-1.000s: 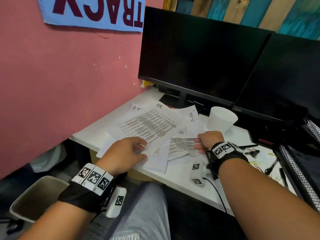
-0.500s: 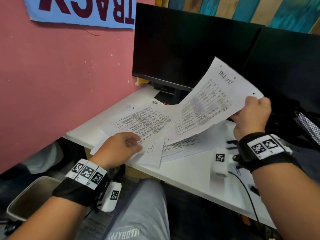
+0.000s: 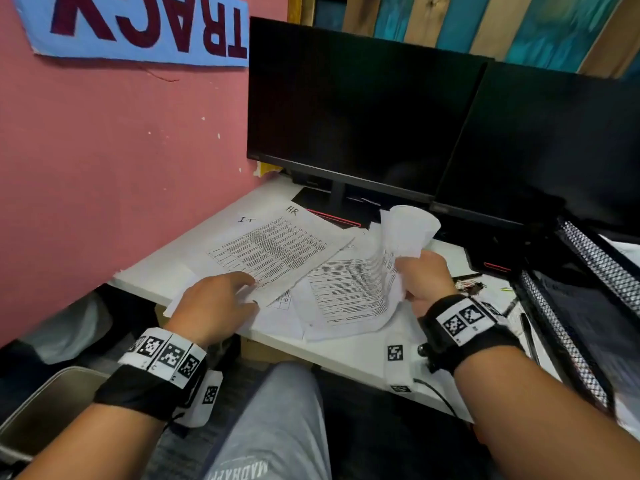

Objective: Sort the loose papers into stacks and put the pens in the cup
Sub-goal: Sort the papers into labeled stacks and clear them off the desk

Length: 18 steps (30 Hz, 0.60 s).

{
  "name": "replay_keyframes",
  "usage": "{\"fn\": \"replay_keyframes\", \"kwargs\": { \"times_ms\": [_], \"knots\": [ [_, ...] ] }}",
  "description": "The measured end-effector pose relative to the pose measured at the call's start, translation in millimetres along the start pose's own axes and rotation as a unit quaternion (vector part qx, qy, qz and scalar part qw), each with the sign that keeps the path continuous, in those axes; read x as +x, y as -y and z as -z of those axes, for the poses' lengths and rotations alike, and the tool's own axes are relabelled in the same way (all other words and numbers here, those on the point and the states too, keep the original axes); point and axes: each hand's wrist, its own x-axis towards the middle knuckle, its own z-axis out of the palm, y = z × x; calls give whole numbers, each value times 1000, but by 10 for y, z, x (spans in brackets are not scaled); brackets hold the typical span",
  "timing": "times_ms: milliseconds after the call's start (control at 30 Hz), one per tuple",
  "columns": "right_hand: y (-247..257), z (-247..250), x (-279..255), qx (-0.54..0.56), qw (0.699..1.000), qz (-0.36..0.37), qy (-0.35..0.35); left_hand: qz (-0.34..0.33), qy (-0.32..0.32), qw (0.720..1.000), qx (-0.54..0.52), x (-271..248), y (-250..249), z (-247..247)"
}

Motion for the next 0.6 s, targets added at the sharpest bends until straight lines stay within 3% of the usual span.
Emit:
{"fn": "replay_keyframes", "kwargs": {
  "times_ms": [67, 133, 233, 300, 500, 600],
  "knots": [
    [-1, -15, 26, 55, 998, 15, -33, 1, -17, 1000, 3, -1, 4, -5],
    [-34, -33, -5, 82, 997, 5, -13, 1, -29, 1000, 0, 9, 11, -17],
    [-131, -84, -99, 3, 997, -46, 67, 5, -40, 999, -26, 41, 61, -38],
    [-189, -120, -120, -19, 996, -49, 73, 6, -47, 998, -42, 60, 93, -46],
    [-45, -25, -99, 106, 987, 27, -116, 15, -103, 987, -122, 86, 126, -23],
    [97, 190, -4, 173, 970, 55, -162, 21, -144, 976, -165, 104, 162, 14]
  ]
}}
